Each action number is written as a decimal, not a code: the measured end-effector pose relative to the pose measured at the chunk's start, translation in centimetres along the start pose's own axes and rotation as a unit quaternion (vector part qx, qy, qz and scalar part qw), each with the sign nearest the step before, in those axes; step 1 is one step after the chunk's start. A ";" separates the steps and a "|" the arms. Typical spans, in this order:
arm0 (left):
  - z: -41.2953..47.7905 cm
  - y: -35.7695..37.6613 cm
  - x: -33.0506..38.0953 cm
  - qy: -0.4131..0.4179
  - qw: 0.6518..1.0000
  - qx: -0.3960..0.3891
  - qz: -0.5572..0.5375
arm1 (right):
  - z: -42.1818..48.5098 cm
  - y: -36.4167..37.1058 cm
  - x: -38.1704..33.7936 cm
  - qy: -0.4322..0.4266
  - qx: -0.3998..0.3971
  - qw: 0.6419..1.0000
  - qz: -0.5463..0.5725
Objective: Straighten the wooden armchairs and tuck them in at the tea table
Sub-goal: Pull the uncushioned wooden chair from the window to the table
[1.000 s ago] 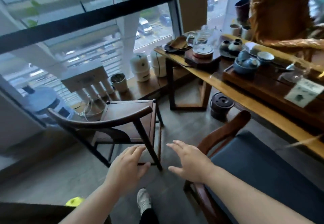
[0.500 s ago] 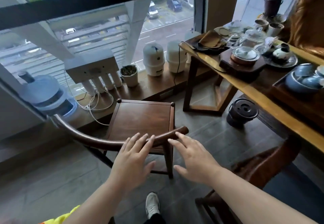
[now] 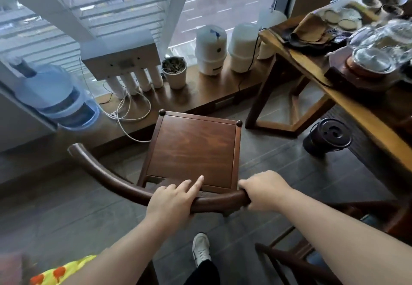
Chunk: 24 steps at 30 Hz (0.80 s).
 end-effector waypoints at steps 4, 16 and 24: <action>0.1 0.0 0.0 0.009 1.000 0.001 0.012 | 1.1 -0.8 0.2 -0.056 -0.047 0.997 0.000; -0.3 0.4 0.5 0.083 0.996 -0.015 0.021 | -0.7 0.8 -1.1 -0.039 -0.072 0.994 0.076; 0.4 -0.4 4.6 0.125 0.986 -0.097 0.057 | -5.2 5.1 -1.0 0.004 -0.085 0.986 0.145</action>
Point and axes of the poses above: each hand's wrist, its own z-axis towards the middle knuckle, its own y-axis out of the palm, x = y × z, the point moved 5 cm from there along z, towards the middle knuckle, and after that the axes turned 10 degrees about -z, right-handed, at the moved point
